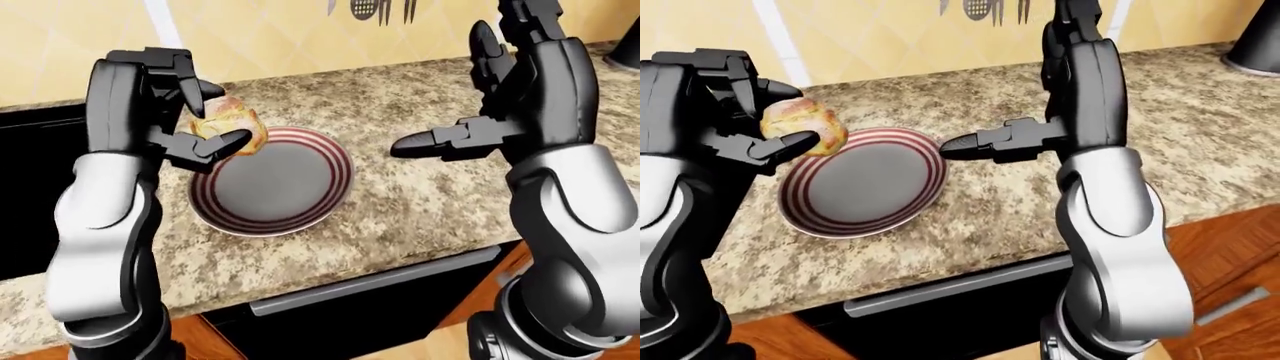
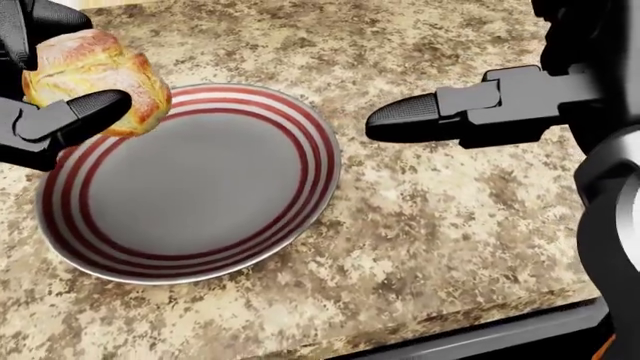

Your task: Place the pastries on the plates.

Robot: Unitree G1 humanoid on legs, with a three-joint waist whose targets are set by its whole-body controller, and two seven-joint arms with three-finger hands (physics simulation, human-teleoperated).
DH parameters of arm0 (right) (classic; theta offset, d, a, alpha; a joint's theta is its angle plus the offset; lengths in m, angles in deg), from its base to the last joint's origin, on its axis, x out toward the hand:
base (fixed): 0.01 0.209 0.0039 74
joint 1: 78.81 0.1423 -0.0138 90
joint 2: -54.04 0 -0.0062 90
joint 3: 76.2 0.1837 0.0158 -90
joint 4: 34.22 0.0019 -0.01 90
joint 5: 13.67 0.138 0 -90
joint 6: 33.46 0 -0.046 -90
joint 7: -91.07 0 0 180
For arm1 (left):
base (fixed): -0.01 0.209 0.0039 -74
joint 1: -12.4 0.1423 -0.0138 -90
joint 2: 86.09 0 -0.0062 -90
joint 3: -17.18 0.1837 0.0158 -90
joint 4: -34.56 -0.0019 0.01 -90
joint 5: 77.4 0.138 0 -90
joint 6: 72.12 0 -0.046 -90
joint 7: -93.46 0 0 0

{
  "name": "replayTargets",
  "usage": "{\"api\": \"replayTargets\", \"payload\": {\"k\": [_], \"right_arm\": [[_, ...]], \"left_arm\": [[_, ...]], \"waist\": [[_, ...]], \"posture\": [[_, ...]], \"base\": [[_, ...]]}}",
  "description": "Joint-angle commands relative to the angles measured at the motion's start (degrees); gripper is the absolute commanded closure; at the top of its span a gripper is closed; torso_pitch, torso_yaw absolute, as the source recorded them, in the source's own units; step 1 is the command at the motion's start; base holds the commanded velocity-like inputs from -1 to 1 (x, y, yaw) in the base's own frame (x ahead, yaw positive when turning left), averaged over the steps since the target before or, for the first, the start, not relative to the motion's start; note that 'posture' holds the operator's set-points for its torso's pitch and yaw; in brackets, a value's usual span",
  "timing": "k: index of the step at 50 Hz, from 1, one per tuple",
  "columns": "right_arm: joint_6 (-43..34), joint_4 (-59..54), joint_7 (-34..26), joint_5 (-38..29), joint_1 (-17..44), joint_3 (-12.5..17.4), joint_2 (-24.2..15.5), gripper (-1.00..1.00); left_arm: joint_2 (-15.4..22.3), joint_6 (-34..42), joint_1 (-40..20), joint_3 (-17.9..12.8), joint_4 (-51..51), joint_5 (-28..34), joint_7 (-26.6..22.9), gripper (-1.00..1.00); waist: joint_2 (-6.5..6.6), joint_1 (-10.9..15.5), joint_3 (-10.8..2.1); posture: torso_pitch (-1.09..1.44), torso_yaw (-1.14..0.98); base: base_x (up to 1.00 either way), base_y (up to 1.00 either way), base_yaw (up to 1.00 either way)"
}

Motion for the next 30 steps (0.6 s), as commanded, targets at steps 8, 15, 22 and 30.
{"api": "replayTargets", "payload": {"k": [8,15,22,30], "right_arm": [[1.0,0.8,-0.3,-0.4,2.5,0.3,-0.6,-1.00],[0.7,0.3,-0.5,-0.4,3.4,0.4,-1.0,-1.00],[0.4,1.0,-0.7,-0.6,2.9,0.6,-1.0,-1.00],[1.1,1.0,-0.6,-0.6,2.1,0.7,-1.0,-1.00]], "left_arm": [[0.4,-9.9,-5.8,0.4,-10.5,8.8,-6.2,1.00],[-1.6,-18.8,-8.3,1.6,-21.8,13.0,-7.1,1.00],[-3.6,-24.1,-10.7,2.2,-29.0,13.8,-5.6,1.00],[-4.9,-27.8,-13.3,2.9,-34.9,12.7,-3.2,1.00]], "waist": [[-0.16,0.1,-1.29],[-0.24,-0.1,-1.31],[-0.20,-0.4,-1.50],[-0.05,-0.6,-1.93]], "posture": [[0.00,0.00],[0.00,0.00],[0.00,0.00],[0.00,0.00]], "base": [[0.00,0.00,0.00],[0.00,0.00,0.00],[0.00,0.00,0.00],[0.00,0.00,0.00]]}}
